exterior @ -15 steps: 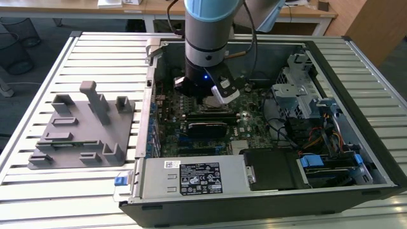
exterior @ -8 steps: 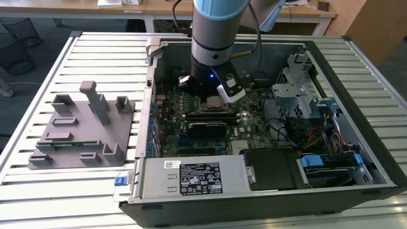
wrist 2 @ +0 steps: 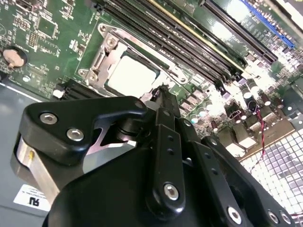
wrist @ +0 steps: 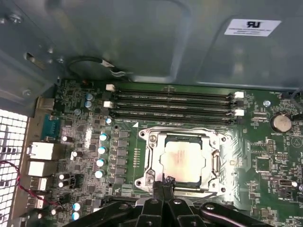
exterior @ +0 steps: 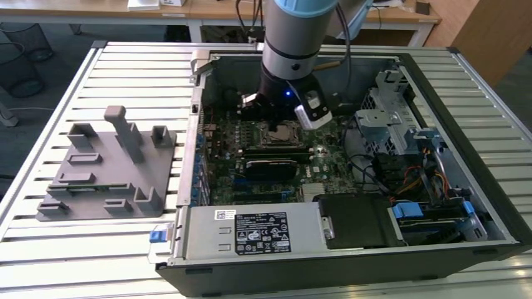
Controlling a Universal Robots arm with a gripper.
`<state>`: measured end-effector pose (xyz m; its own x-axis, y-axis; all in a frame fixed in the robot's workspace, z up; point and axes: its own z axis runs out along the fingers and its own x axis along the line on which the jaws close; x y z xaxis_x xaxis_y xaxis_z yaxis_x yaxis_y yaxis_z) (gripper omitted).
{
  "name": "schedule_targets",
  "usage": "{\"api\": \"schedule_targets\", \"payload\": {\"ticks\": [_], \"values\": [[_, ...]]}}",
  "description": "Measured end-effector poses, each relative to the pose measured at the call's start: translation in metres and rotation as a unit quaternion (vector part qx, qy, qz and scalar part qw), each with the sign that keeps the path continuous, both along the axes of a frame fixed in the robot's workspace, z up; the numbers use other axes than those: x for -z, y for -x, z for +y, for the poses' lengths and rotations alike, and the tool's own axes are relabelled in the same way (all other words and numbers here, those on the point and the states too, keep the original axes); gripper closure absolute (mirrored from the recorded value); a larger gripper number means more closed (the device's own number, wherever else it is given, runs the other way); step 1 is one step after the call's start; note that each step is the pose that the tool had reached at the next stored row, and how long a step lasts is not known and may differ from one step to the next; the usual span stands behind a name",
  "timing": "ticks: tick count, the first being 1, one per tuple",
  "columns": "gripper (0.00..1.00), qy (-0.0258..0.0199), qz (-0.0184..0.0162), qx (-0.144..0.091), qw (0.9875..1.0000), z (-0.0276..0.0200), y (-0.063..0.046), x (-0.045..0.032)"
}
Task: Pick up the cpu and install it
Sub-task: 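Install the second cpu locking lever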
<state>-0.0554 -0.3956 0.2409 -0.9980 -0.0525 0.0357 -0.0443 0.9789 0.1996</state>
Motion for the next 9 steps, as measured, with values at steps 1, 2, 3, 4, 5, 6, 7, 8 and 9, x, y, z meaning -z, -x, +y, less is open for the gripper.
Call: {"api": "schedule_targets", "payload": {"ticks": [1, 2, 3, 4, 5, 6, 7, 8, 9], "values": [[0.89, 0.0003, 0.0018, 0.000, 1.0000, -0.0001, -0.002, -0.0001], [0.89, 0.0004, 0.0031, 0.000, 1.0000, -0.0006, -0.003, -0.0001], [0.89, 0.0004, 0.0041, 0.000, 1.0000, -0.0013, -0.004, -0.0002], [0.89, 0.0004, 0.0051, 0.000, 1.0000, -0.0024, -0.005, -0.0001], [0.89, 0.0004, 0.0057, 0.000, 1.0000, -0.0041, -0.006, -0.0001], [0.89, 0.0004, 0.0062, 0.000, 1.0000, -0.0059, -0.006, -0.0001], [0.89, 0.0004, 0.0066, 0.000, 1.0000, -0.0082, -0.006, 0.0001], [0.89, 0.0005, 0.0069, 0.000, 1.0000, -0.0107, -0.006, 0.0001], [0.89, 0.0004, 0.0071, 0.000, 1.0000, -0.0131, -0.006, 0.0003]]}}
